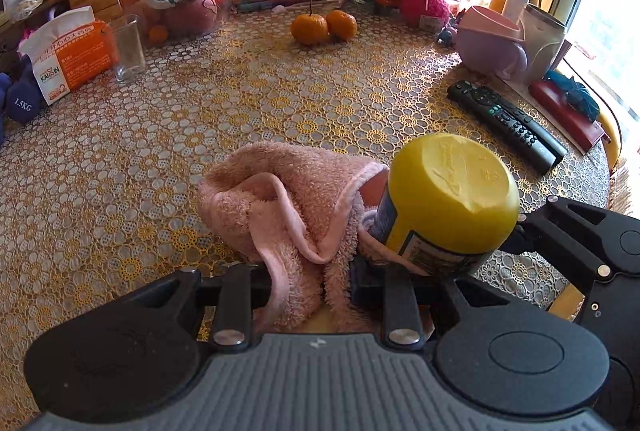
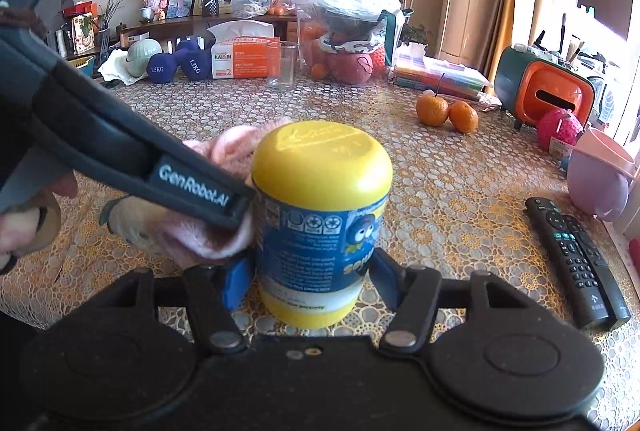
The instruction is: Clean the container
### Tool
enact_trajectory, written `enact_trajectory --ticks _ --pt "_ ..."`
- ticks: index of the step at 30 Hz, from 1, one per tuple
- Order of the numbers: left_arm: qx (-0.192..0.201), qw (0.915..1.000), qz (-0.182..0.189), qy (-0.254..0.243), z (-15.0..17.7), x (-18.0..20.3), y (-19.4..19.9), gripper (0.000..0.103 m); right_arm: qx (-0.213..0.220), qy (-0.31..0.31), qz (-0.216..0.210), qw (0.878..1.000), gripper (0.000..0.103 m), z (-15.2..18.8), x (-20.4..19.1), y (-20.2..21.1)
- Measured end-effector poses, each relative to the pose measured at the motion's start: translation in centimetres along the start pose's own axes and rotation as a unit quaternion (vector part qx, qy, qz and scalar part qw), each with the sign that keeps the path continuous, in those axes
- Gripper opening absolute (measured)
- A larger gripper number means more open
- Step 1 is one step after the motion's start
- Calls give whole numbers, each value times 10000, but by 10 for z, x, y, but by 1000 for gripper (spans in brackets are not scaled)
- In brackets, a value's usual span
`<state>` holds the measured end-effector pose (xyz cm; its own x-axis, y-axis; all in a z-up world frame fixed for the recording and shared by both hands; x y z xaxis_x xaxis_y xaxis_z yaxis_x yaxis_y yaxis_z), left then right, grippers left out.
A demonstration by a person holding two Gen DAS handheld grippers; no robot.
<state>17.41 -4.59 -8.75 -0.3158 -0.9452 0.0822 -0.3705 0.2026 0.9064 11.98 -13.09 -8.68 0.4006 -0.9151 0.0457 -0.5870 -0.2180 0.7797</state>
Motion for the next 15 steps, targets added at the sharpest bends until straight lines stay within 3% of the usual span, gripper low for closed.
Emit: enact_trajectory --ticks 6,15 --pt "-124 9998 86 92 -1 -6 -7 27 8 -103 -78 9999 61 -2 1 1" --pt "171 9992 179 329 1 -12 18 27 148 31 -177 9997 67 -4 11 12"
Point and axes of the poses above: each gripper's, at about its wrist camera, not at the fingertips, and y roughly against the way its jaws point, x to its right, z to its underside, the point moved 7 cm from there along -y, roughly the way its jaws point, and after that the axes turned 12 degrees about -x, right-handed, at the moved point
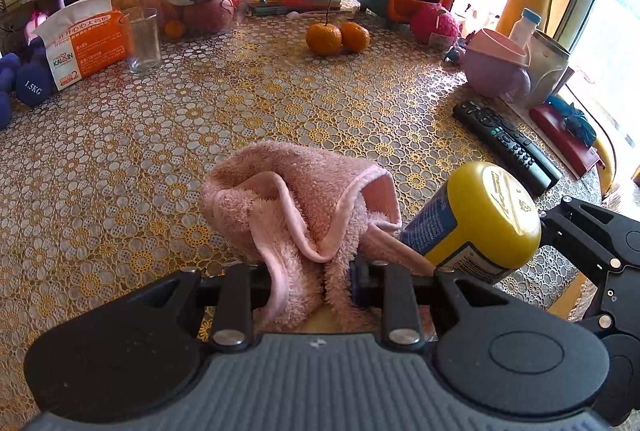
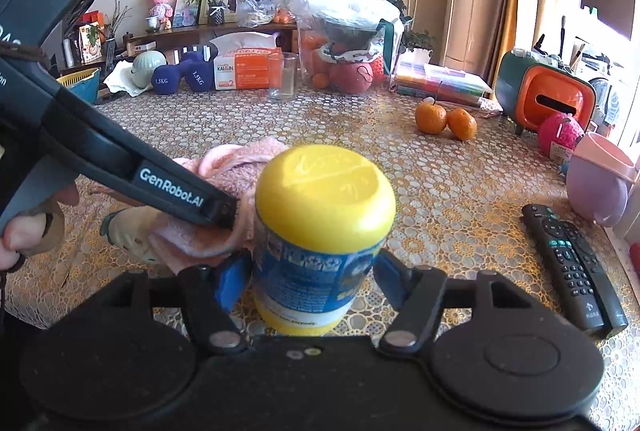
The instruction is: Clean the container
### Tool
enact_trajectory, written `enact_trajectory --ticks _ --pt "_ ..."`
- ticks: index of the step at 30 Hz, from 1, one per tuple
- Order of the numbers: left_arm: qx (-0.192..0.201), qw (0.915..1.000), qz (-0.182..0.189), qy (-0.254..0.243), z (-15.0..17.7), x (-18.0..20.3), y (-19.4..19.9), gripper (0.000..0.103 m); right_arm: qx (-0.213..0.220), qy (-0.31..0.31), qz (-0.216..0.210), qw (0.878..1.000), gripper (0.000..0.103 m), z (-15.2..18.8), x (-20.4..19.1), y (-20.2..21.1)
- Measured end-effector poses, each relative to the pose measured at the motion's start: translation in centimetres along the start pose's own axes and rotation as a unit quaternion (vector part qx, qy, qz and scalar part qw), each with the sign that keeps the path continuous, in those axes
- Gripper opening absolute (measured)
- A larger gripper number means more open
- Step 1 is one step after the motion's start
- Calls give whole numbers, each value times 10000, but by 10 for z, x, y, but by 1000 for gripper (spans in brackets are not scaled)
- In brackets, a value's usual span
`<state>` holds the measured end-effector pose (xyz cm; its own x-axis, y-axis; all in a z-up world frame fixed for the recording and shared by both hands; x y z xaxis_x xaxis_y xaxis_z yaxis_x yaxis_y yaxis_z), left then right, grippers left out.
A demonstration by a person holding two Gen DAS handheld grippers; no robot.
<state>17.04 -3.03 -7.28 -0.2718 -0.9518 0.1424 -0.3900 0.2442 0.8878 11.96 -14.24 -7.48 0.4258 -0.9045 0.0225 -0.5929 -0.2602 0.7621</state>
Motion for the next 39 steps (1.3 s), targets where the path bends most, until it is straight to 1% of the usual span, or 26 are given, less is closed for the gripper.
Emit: enact_trajectory --ticks 2,5,8,14,17,18,19,21,22,24,25,29,34,35,37,39 --pt "88 10000 30 34 1 -1 7 27 87 122 -45 9999 69 -2 2 6" --pt "178 9997 127 110 2 -1 17 27 218 340 -173 9990 75 -4 5 18" --pt "331 9988 295 201 4 3 31 27 334 647 -222 9971 76 -6 4 24" --pt "900 9930 620 446 1 20 76 27 456 1237 -487 9901 76 -12 1 27" --pt "987 9918 734 337 -3 36 86 27 392 1397 -701 9869 70 -12 -1 23" --pt "977 9921 729 293 -4 40 85 27 371 1423 -764 9862 65 -12 -1 22" --pt "959 9926 695 261 -5 45 83 27 376 1436 -778 9859 62 -12 -1 21" --pt "900 9937 623 236 -5 52 75 27 388 1383 -800 9864 62 -13 0 21" --pt "895 9943 545 215 -5 54 72 27 401 1369 -787 9866 62 -12 0 21" --pt "918 9954 249 116 -4 57 66 27 424 1282 -716 9883 62 -10 -1 22" --pt "915 9956 192 114 -5 57 63 27 428 1205 -672 9895 61 -9 -2 22" --pt "921 9955 93 191 -9 49 58 27 479 924 -396 9938 61 -6 -7 24" --pt "928 9952 4 321 -16 35 54 27 490 507 61 9975 61 -5 -16 26" --pt "917 9951 -58 356 -18 31 52 27 481 429 154 9978 61 -5 -18 26" --pt "837 9954 -198 423 -20 23 45 27 445 243 312 9982 61 -6 -19 25" --pt "679 9961 -226 522 -19 14 33 27 408 51 447 9982 61 -7 -21 25"
Point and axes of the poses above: each gripper's, at about its wrist camera, not at the fingertips, and y roughly against the way its jaws point, x to its right, z to its underside, the point moved 7 cm from there along -y, roughly the way its jaws point, and after that the axes turned 12 degrees about -x, right-handed, at the moved point
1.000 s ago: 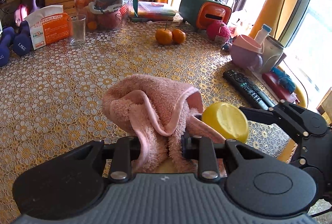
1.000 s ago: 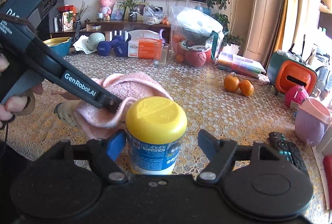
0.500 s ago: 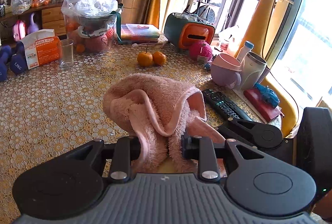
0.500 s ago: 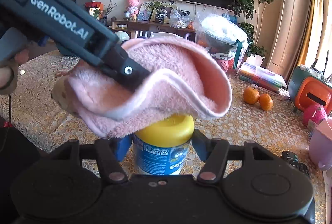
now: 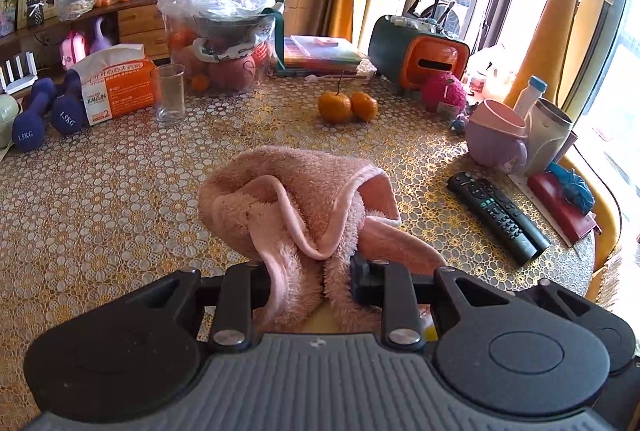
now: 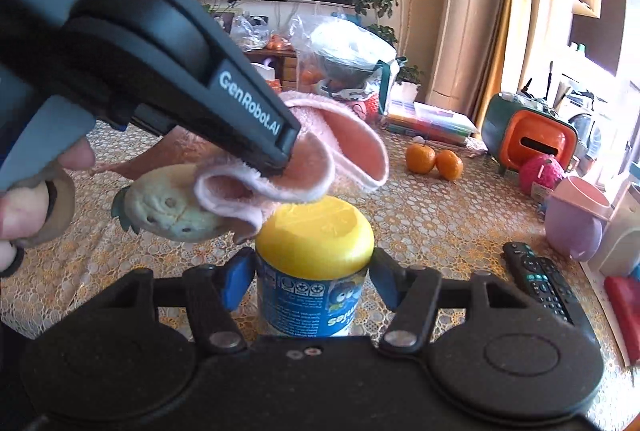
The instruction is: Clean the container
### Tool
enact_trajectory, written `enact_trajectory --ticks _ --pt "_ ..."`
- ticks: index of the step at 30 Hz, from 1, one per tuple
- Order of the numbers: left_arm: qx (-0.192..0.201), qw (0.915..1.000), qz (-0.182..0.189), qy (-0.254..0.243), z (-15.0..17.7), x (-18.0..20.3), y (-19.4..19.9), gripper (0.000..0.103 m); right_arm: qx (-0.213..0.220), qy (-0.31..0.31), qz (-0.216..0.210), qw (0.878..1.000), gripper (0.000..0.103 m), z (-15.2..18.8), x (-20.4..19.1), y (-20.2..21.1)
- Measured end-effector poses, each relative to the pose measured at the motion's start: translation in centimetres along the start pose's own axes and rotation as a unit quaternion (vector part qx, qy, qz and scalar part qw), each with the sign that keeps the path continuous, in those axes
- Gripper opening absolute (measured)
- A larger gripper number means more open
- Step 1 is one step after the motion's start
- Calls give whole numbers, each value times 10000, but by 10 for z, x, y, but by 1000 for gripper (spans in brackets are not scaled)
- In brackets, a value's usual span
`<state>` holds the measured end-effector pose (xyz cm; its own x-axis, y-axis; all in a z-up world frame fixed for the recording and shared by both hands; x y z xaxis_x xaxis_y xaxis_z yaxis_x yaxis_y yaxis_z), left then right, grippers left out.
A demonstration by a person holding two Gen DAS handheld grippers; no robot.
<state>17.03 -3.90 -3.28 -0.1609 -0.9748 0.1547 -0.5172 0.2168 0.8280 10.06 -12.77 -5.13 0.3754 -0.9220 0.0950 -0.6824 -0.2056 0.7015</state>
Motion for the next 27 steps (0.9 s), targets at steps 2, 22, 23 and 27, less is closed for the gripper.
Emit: enact_trajectory --ticks 2,22,23,27 --pt "-262 9995 93 131 4 -8 -15 27 -11 -110 97 9999 61 0 -1 0" --pt "-502 9934 891 519 17 -36 -22 27 -35 -144 143 9998 62 1 1 1" --pt "-400 9933 990 444 15 -34 -12 27 -32 -124 141 9998 62 1 0 1" --pt "-139 9908 1337 155 11 -15 21 27 -18 -81 143 9999 62 1 0 1"
Point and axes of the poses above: each gripper's, at about its wrist camera, not at the fingertips, and y roughly against the way its jaws point, x to its right, z to its underside, the point moved 7 cm from there along -y, roughly the way its jaws point, and after that the axes turned 12 degrees about -x, right-handed, at the moved point
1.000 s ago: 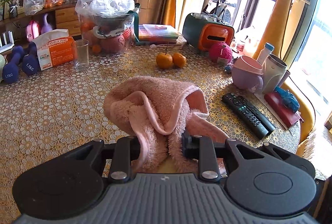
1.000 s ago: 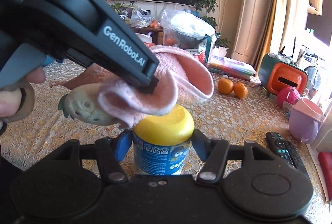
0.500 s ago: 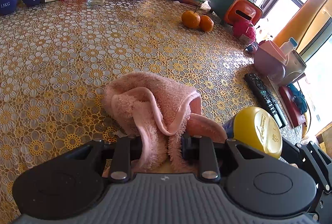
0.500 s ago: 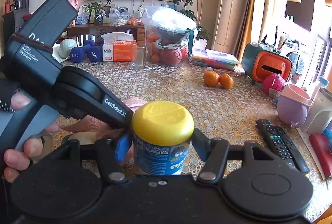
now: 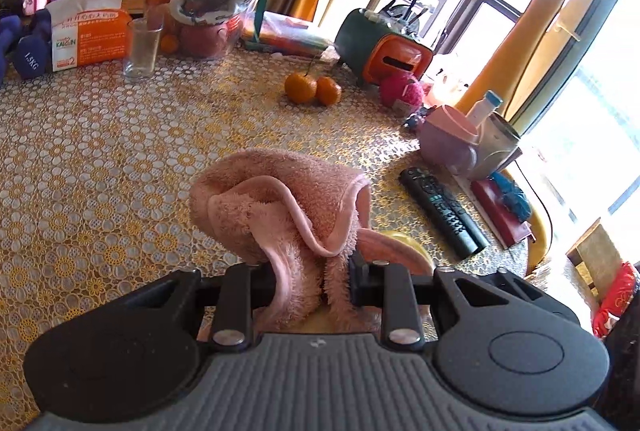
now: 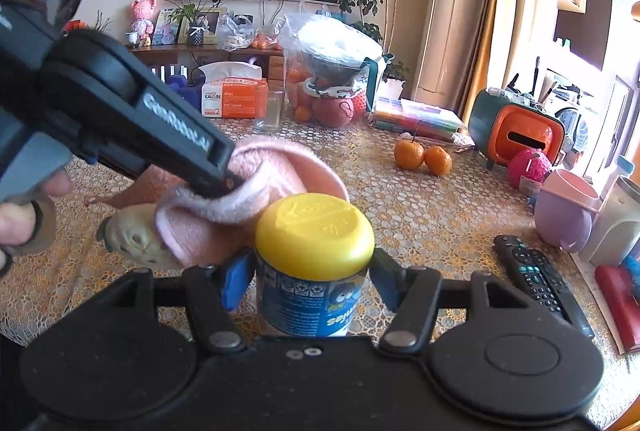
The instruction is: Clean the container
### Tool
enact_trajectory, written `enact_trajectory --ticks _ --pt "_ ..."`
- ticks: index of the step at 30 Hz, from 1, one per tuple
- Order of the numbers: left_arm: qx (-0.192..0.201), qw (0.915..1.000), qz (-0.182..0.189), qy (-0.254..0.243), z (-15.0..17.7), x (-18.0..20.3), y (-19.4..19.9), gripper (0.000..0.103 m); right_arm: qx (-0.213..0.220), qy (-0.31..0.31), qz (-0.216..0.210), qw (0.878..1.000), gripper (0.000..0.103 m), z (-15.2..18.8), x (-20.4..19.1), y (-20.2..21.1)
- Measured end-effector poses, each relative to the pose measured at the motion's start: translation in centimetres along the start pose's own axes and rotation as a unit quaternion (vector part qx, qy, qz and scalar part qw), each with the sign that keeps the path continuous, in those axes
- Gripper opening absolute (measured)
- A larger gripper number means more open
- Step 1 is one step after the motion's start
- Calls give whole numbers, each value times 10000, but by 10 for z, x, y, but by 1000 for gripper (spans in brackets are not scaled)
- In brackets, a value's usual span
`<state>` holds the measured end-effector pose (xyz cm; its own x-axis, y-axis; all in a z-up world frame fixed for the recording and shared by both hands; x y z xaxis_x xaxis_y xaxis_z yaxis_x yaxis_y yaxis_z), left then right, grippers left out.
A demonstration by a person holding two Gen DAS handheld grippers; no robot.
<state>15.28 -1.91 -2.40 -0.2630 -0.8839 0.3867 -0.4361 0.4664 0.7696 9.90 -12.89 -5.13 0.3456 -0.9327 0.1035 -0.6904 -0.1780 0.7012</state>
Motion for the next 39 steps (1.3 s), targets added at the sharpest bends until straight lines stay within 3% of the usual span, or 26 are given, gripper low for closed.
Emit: enact_trajectory --ticks 5,8,19,25,29,33,39 --pt "23 9985 -128 -525 5 22 1 26 5 7 0 10000 62 0 0 0" --pt "-9 9995 -33 -298 3 15 -2 26 9 -14 -23 10000 62 1 1 1" --pt "-763 9955 -556 -50 25 -17 -48 27 142 189 -117 9997 62 7 -1 6" --pt "-721 9961 -514 16 23 -18 -47 27 134 219 -255 9993 62 8 5 6" --pt "-528 9978 -392 -12 19 -11 -32 27 199 155 -621 9978 62 13 19 10" --pt "-315 9991 -269 -39 14 -1 -21 27 175 -395 -1120 9928 62 19 49 12" --pt "-158 9997 22 -172 9 31 -21 27 96 -1563 -1684 9732 62 29 100 5"
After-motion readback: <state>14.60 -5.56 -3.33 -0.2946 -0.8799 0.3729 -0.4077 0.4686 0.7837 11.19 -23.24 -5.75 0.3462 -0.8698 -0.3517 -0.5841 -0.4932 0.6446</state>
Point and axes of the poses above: each gripper's, at about its wrist camera, not at the fingertips, and y roughly against the way its jaws point, x to its right, z to its underside, the point moved 7 cm from there along -y, roughly the way its jaws point, and after that the axes turned 12 degrees about -x, right-handed, at the moved point
